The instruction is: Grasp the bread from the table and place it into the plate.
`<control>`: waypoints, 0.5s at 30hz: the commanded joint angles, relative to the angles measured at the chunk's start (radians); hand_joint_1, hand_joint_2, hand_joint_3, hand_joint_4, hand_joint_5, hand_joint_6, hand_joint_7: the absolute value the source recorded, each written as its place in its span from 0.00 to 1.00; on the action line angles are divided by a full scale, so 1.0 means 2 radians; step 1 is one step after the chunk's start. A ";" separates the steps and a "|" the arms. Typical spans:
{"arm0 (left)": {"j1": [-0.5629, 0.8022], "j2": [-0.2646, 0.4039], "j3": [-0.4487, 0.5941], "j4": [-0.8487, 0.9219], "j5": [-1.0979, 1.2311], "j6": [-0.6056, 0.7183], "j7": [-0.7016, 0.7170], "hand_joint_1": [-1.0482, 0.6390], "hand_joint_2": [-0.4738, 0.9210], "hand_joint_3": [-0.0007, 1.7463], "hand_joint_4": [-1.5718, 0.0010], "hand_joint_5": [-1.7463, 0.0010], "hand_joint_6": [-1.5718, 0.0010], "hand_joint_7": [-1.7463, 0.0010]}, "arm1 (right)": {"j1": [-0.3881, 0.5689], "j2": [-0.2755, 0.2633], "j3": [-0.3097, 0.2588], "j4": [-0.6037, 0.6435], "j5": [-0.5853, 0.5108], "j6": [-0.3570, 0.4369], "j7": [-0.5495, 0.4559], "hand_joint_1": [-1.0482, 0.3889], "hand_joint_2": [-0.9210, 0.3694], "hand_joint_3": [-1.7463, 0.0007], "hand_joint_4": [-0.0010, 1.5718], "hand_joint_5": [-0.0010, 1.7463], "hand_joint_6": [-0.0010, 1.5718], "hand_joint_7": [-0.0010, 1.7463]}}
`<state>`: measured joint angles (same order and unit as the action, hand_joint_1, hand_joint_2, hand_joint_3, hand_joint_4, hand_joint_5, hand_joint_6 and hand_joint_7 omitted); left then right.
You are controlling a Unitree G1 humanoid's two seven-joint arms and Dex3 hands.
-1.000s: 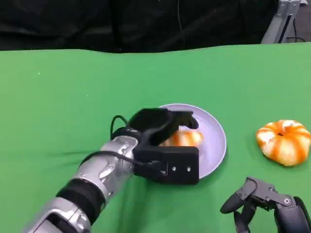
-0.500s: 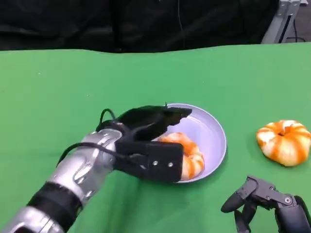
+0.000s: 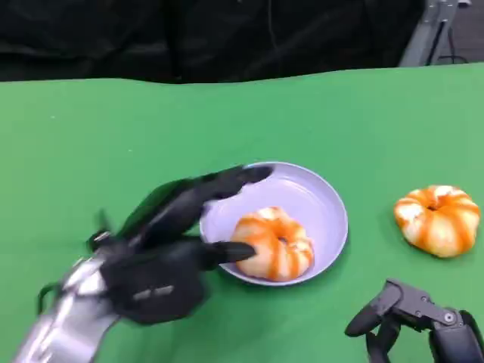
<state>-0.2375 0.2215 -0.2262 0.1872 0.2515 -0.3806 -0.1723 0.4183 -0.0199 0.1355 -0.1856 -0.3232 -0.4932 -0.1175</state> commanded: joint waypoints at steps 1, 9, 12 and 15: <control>0.047 0.002 0.034 -0.023 -0.053 -0.023 -0.003 0.52 1.00 0.10 0.59 0.42 0.47 0.83 | 0.004 -0.003 0.000 -0.005 0.001 -0.004 -0.004 0.82 0.51 0.20 0.54 0.94 0.54 0.72; 0.179 -0.028 0.075 -0.085 -0.133 -0.076 0.002 0.66 0.69 0.64 0.52 0.19 0.50 0.37 | 0.002 -0.007 -0.004 -0.003 0.011 -0.002 0.003 0.82 0.52 0.19 0.53 0.94 0.54 0.72; 0.188 -0.034 0.078 -0.083 -0.139 -0.087 -0.002 0.68 0.65 0.73 0.51 0.17 0.50 0.32 | 0.001 -0.008 -0.005 0.000 0.012 -0.005 0.003 0.83 0.52 0.19 0.53 0.94 0.54 0.72; 0.210 -0.042 0.080 -0.091 -0.150 -0.088 -0.001 0.68 0.66 0.74 0.49 0.13 0.50 0.29 | 0.000 -0.009 -0.006 0.002 0.011 -0.007 0.001 0.82 0.52 0.19 0.53 0.94 0.54 0.72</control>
<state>0.1421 0.1471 -0.0785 0.0251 -0.0164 -0.5438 -0.1723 0.4181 -0.0256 0.1315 -0.1861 -0.3120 -0.4943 -0.1124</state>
